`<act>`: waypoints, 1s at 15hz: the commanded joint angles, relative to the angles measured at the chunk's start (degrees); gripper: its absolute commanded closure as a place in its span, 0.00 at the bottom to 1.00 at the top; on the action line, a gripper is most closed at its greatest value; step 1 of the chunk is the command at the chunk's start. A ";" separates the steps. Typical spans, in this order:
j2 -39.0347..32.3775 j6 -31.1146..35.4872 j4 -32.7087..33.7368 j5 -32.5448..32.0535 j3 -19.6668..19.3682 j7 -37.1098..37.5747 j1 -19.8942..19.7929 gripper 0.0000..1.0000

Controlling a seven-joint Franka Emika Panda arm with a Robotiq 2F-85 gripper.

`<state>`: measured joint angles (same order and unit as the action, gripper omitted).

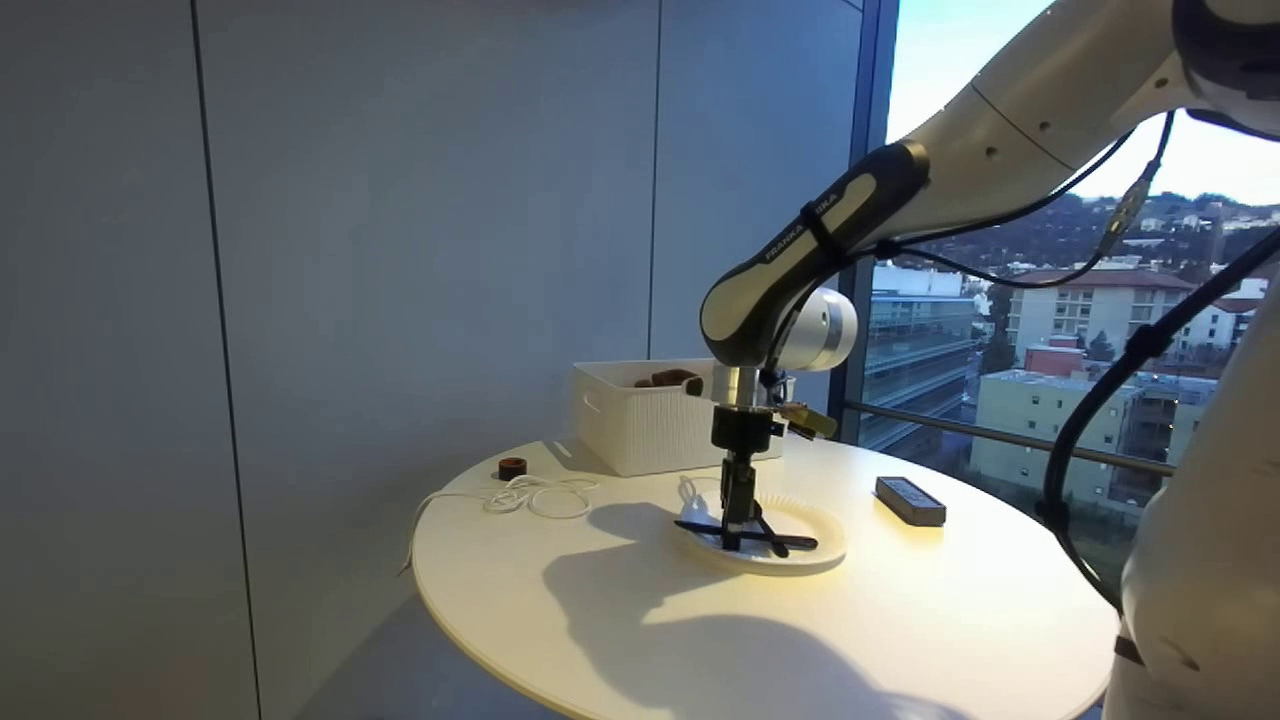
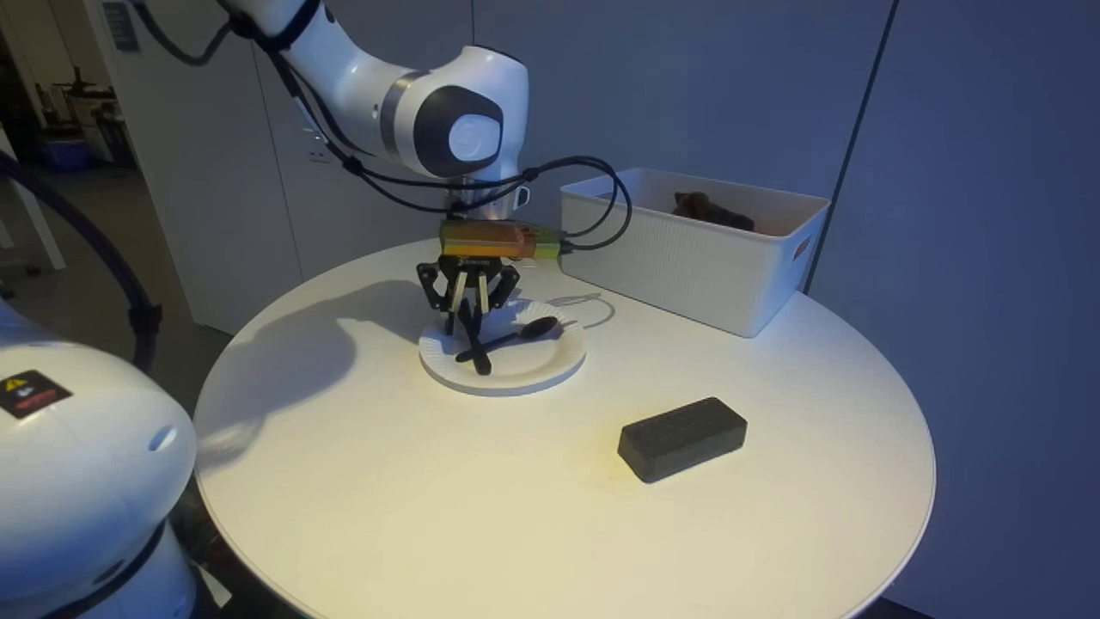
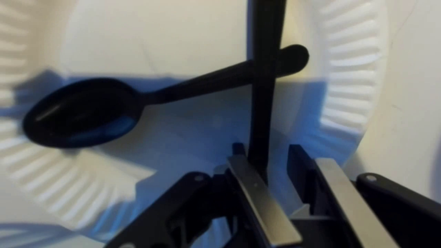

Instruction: Move the black knife to the left side of the white plate and then move the black spoon to the right side of the white plate

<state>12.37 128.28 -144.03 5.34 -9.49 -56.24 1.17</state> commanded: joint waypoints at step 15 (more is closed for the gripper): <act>13.62 -7.09 -0.57 -2.69 6.81 21.90 0.17 0.91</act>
<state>20.68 125.58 -144.10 3.59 -5.17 -43.80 1.08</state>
